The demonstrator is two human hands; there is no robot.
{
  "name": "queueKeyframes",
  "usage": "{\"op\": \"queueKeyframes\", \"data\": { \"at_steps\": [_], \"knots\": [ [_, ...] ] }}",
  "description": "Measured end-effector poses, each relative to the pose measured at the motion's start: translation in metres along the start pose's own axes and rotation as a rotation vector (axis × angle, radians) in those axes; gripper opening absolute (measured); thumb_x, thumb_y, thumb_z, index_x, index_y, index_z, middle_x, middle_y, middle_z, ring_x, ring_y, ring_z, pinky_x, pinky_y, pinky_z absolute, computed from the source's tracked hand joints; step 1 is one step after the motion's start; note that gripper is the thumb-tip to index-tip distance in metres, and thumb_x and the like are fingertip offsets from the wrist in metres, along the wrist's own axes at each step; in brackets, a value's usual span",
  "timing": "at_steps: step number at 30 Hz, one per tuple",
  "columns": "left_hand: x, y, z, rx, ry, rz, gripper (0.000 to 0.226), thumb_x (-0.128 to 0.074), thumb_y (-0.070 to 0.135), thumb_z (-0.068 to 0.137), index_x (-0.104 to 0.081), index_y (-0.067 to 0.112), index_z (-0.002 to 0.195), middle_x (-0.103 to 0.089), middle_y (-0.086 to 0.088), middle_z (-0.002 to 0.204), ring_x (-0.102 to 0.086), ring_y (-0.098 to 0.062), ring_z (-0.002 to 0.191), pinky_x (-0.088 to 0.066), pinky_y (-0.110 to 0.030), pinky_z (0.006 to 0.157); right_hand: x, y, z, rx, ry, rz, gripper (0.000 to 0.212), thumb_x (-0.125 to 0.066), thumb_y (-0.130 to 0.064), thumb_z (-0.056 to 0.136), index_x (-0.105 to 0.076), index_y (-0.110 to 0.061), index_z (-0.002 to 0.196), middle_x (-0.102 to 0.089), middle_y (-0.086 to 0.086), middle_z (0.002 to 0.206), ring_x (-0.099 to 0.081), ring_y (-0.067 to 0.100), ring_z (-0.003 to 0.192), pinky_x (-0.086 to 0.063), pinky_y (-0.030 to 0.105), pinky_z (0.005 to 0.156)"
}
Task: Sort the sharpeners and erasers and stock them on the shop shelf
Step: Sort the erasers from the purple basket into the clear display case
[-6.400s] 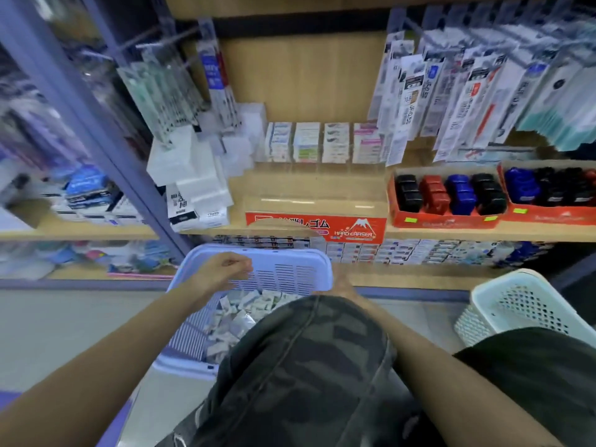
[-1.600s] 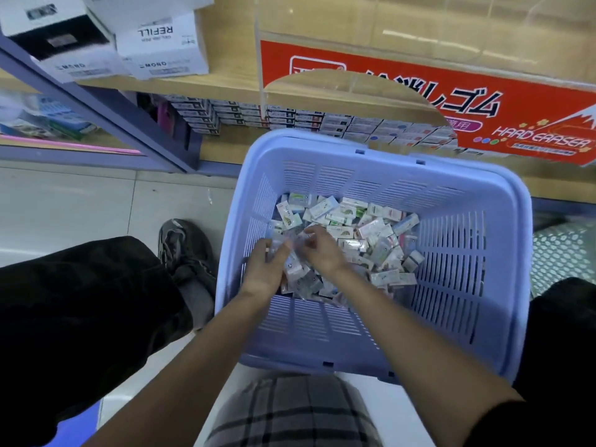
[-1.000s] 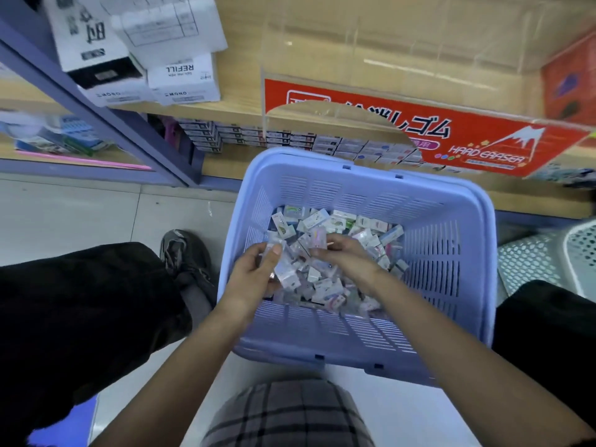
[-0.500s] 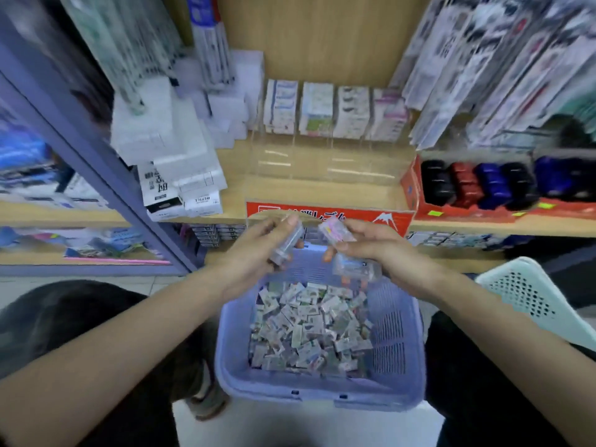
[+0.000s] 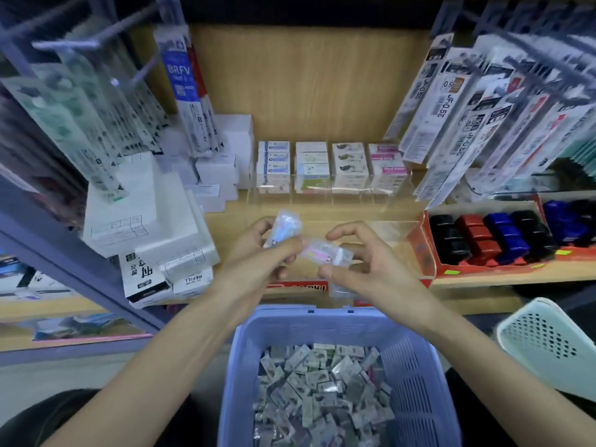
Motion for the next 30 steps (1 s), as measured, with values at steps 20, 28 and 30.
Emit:
{"op": "queueKeyframes", "data": {
  "at_steps": [20,28,30],
  "knots": [
    [0.062,0.022,0.022,0.205,0.246,-0.335,0.022,-0.047,0.039,0.094,-0.055,0.019,0.090,-0.058,0.002,0.058,-0.041,-0.009,0.043,-0.031,-0.017,0.040,-0.041,-0.021,0.165,0.190,0.178,-1.169,0.023,-0.055,-0.036,0.092,-0.056,-0.019,0.108,-0.059,0.001,0.112,-0.060,0.027,0.098,-0.043,0.033,0.068],
    [0.065,0.020,0.016,0.252,0.224,-0.310,0.025,-0.047,0.042,0.093,-0.057,0.020,0.097,-0.058,0.003,0.064,-0.042,-0.008,0.044,-0.031,-0.017,0.041,-0.067,-0.026,0.173,0.156,0.059,-1.559,0.030,-0.050,0.001,0.088,-0.055,-0.005,0.117,-0.043,0.013,0.126,-0.061,0.027,0.093,-0.022,0.026,0.046],
    [0.065,0.020,0.015,0.254,0.211,-0.314,0.023,-0.044,0.037,0.094,-0.057,0.018,0.095,-0.057,0.002,0.065,-0.041,-0.010,0.046,-0.030,-0.019,0.043,-0.067,-0.027,0.171,0.139,0.046,-1.505,0.026,-0.049,-0.001,0.088,-0.056,-0.004,0.114,-0.044,0.014,0.124,-0.061,0.028,0.092,-0.027,0.027,0.048]
  ]
}}
Point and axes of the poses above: each hand's wrist, its own z-axis towards the middle knuckle, its own x-axis out of the back of the hand, y = z × x, the point moved 3 cm from there along z, towards the middle knuckle
